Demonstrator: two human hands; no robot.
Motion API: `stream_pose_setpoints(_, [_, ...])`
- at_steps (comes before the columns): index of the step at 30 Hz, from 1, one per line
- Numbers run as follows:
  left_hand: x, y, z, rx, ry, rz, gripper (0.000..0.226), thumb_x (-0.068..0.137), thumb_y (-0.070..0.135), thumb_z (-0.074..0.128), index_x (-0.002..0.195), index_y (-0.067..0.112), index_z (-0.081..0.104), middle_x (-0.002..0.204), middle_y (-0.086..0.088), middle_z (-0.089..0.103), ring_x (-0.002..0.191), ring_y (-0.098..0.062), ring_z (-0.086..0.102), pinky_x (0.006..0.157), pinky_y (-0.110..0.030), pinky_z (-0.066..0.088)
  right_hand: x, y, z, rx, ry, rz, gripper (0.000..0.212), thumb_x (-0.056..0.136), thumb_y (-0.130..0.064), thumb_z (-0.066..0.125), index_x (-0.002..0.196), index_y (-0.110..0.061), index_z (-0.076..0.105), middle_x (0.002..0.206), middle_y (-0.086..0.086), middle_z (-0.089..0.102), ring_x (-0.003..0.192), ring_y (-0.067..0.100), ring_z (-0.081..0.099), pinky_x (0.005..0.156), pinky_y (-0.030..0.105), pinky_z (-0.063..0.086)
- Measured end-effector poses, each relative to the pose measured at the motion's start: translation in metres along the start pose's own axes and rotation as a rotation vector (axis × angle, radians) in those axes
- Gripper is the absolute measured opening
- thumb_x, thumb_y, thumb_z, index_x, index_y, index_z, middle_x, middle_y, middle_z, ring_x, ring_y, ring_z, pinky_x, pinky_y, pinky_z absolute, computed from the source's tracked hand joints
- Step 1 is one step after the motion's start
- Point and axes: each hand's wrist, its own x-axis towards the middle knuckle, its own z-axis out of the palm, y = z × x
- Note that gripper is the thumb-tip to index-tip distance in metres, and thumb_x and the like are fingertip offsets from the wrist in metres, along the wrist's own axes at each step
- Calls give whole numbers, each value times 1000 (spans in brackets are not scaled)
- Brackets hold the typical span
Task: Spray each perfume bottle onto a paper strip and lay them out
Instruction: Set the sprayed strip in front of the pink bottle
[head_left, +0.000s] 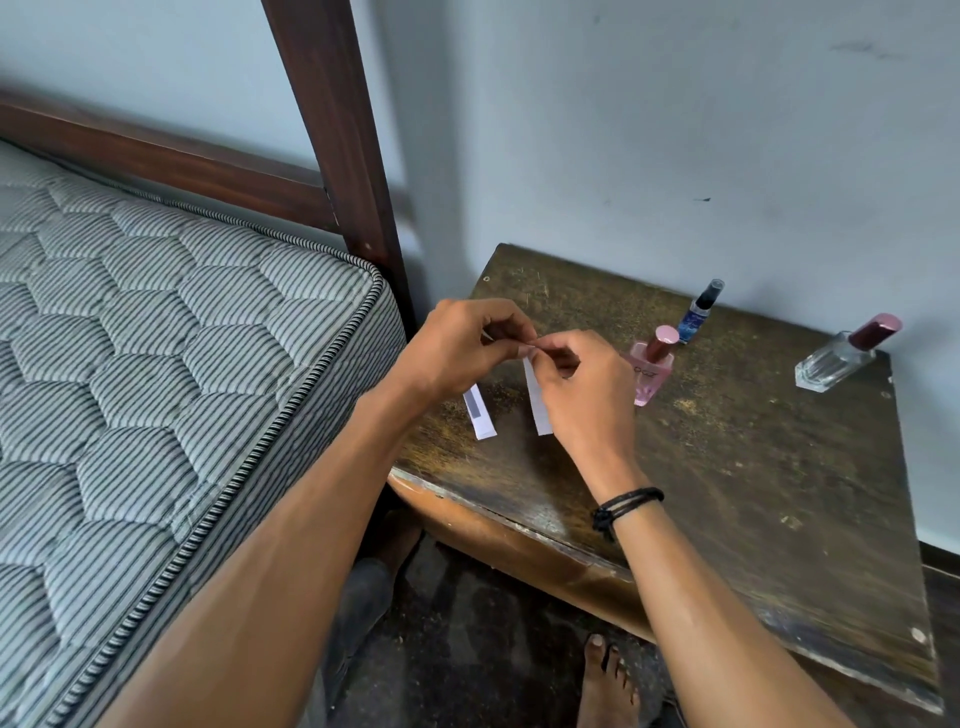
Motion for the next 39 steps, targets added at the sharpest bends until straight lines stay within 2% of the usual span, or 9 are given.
stream_pose_setpoints(6, [1,-6,-11,42,77,-55,8,84,10,78,89,16,76,85,13,73,81,-2,70,79,-22,56,5,0,12,121,-6,141,7,91,-15,72,87,-21,73,95,-7,68,87,-4,62,73,7,44])
stream_pose_setpoints(9, [3,-12,-21,36,197,-147,12,84,7,77,86,19,76,82,13,72,76,-2,68,75,-21,55,14,-3,16,192,17,244,12,90,-13,72,84,-23,73,90,-10,71,85,3,64,76,20,49])
stream_pose_setpoints(11, [2,-17,-25,41,259,-209,14,84,5,75,83,19,75,81,14,71,73,-4,66,74,-24,55,23,-4,19,229,31,307,15,89,-13,72,80,-24,73,85,-12,72,82,4,64,74,23,48])
stream_pose_setpoints(15, [-2,-21,-31,71,299,-283,13,84,7,74,82,20,75,77,18,67,73,-5,65,77,-31,57,47,-5,29,251,64,429,12,85,-18,73,75,-25,75,79,-5,73,79,19,67,73,40,54])
stream_pose_setpoints(18, [-1,-26,-34,84,257,-323,15,84,10,74,80,25,74,82,13,69,80,-7,66,83,-37,57,65,-5,34,207,64,454,14,84,-18,72,72,-24,74,71,-1,71,61,17,63,61,33,49])
stream_pose_setpoints(21, [-1,-29,-33,106,164,-336,11,87,16,73,84,27,73,97,6,66,98,-15,64,89,-40,55,79,-5,38,162,47,474,15,84,-16,71,70,-21,73,61,-3,68,41,11,56,56,29,49])
stream_pose_setpoints(29, [0,-30,-24,214,-14,-288,17,93,16,68,104,26,76,119,-1,55,121,-27,48,108,-37,39,100,2,42,83,5,475,12,83,-20,71,72,-20,73,55,-2,68,42,12,62,56,32,53])
stream_pose_setpoints(34, [-1,-30,-22,239,-70,-290,23,98,17,62,114,29,73,130,2,50,127,-23,40,104,-24,23,107,6,42,112,11,506,9,84,-13,69,76,-12,74,60,-1,68,36,9,59,48,25,45])
stream_pose_setpoints(39, [1,-27,-19,270,-91,-269,23,97,21,64,114,31,74,131,3,49,128,-24,40,105,-25,24,108,8,43,108,13,519,8,83,-10,70,76,-12,75,61,-1,69,36,8,60,47,24,46])
